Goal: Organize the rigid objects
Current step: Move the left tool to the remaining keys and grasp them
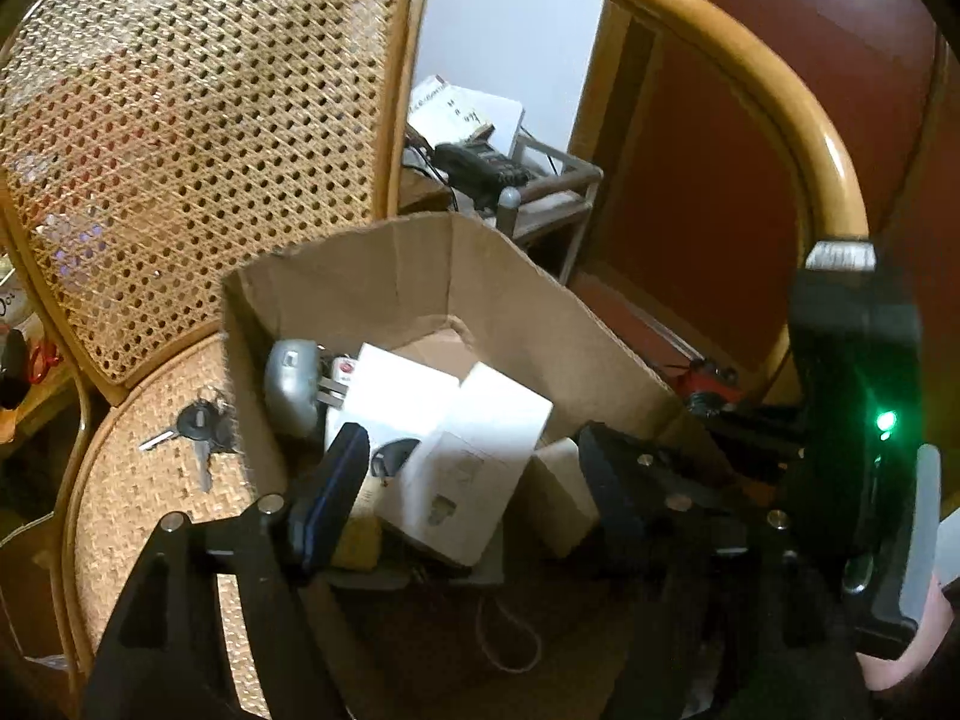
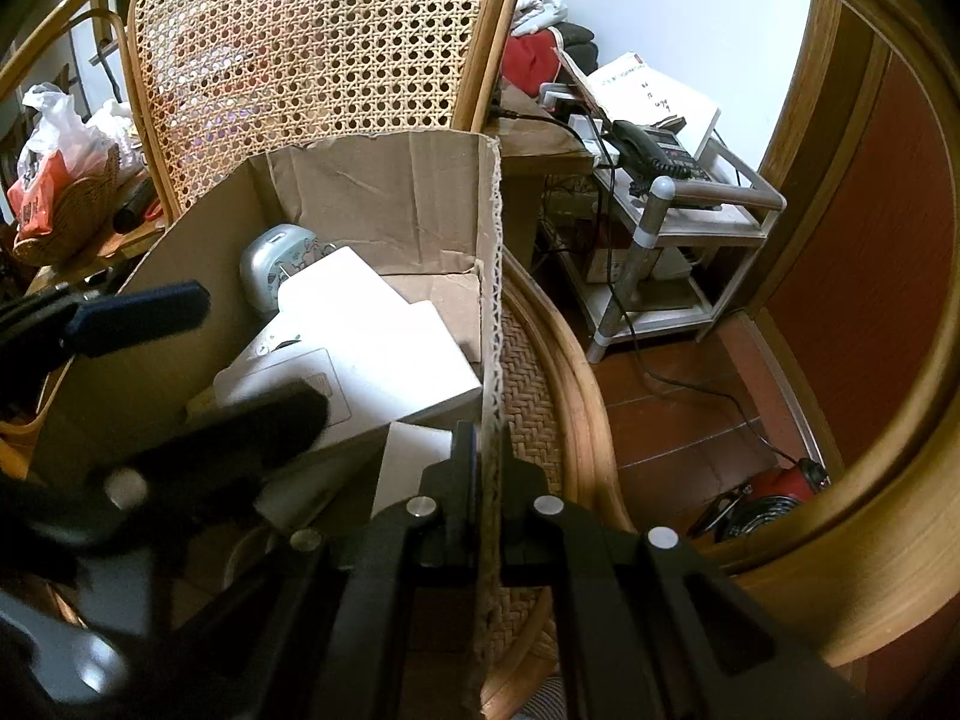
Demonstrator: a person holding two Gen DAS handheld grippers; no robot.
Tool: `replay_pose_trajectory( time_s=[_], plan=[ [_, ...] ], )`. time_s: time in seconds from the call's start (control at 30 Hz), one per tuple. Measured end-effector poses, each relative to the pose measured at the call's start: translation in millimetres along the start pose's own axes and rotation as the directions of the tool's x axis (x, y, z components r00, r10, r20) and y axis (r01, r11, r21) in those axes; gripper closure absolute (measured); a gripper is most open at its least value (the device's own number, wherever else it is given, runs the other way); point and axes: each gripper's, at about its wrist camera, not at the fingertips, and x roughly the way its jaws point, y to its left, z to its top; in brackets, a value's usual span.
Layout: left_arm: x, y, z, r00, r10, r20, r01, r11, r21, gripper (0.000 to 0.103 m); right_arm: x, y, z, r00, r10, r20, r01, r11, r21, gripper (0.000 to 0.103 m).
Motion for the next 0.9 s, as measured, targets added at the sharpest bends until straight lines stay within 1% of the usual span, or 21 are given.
replay_pose_trajectory(
  time_s=[0.07,0.1,0.13,0.17,0.2,0.27,0.4,0.47,0.5,0.57,0.67,0.73,0.77,0.83,0.9],
  plan=[
    [-13.6,9.9,3.1,0.999,-0.003,0.047,0.004,1.000,-0.018,0.030,0.1,0.6,-0.1,1.000,0.001,0.000,-0.001,1.000,0.001,0.096],
    [-20.8,14.7,4.3,0.997,0.000,0.073,0.001,1.000,-0.026,0.027,0.4,0.8,-0.1,1.000,0.001,0.000,-0.001,1.000,0.000,0.096],
    [-28.4,20.7,6.4,0.995,0.012,0.103,-0.008,0.999,-0.035,0.022,0.4,1.4,-0.4,1.000,0.001,-0.001,-0.001,1.000,0.000,0.096],
    [-35.8,27.8,9.7,0.990,0.030,0.135,-0.025,0.999,-0.043,0.019,0.4,1.4,-0.5,1.000,0.001,-0.001,-0.001,1.000,0.001,0.096],
    [-40.9,35.1,13.4,0.986,0.053,0.159,-0.047,0.998,-0.042,0.012,0.3,1.5,-0.6,1.000,0.001,0.000,-0.001,1.000,0.001,0.096],
    [-43.6,50.6,20.1,0.980,0.106,0.166,-0.103,0.994,-0.028,0.010,0.4,1.7,-0.2,1.000,0.001,-0.001,-0.001,1.000,0.000,0.096],
    [-34.7,96.7,26.4,0.975,0.179,0.130,-0.175,0.984,-0.039,0.010,0.2,1.1,-0.5,1.000,0.000,-0.001,0.000,1.000,0.001,0.096],
    [-25.3,117.5,27.3,0.956,0.273,0.110,-0.272,0.962,-0.023,0.010,0.0,1.5,-0.8,1.000,0.000,-0.002,0.000,1.000,0.001,0.096],
    [-20.5,127.8,27.5,0.954,0.284,0.098,-0.283,0.959,-0.017,0.010,-0.6,2.1,-1.4,1.000,0.001,-0.002,-0.001,1.000,0.001,0.096],
    [-6.6,149.6,25.1,0.964,0.261,0.054,-0.259,0.965,-0.050,0.010,-0.4,2.1,-2.3,1.000,0.003,-0.002,-0.003,1.000,0.002,0.096],
    [17.8,171.2,19.2,0.962,0.271,-0.028,-0.272,0.960,-0.069,0.010,-0.1,2.0,-3.0,1.000,0.004,-0.002,-0.004,1.000,0.002,0.096],
    [31.7,178.6,16.4,0.964,0.260,-0.059,-0.264,0.962,-0.073,0.010,0.3,1.5,-2.6,1.000,0.004,-0.004,-0.004,1.000,0.003,0.096],
    [40.6,179.1,14.7,0.964,0.252,-0.079,-0.258,0.964,-0.065,0.010,0.3,1.3,-2.4,1.000,0.004,-0.005,-0.004,1.000,0.002,0.095],
    [54.8,179.8,10.7,0.958,0.265,-0.113,-0.270,0.962,-0.035,0.010,0.4,1.0,-2.2,1.000,0.004,-0.005,-0.004,1.000,0.003,0.095],
    [67.5,177.4,8.3,0.958,0.255,-0.129,-0.258,0.966,-0.010,0.010,0.5,0.9,-2.1,1.000,0.005,-0.005,-0.005,1.000,0.004,0.095]
  ],
)
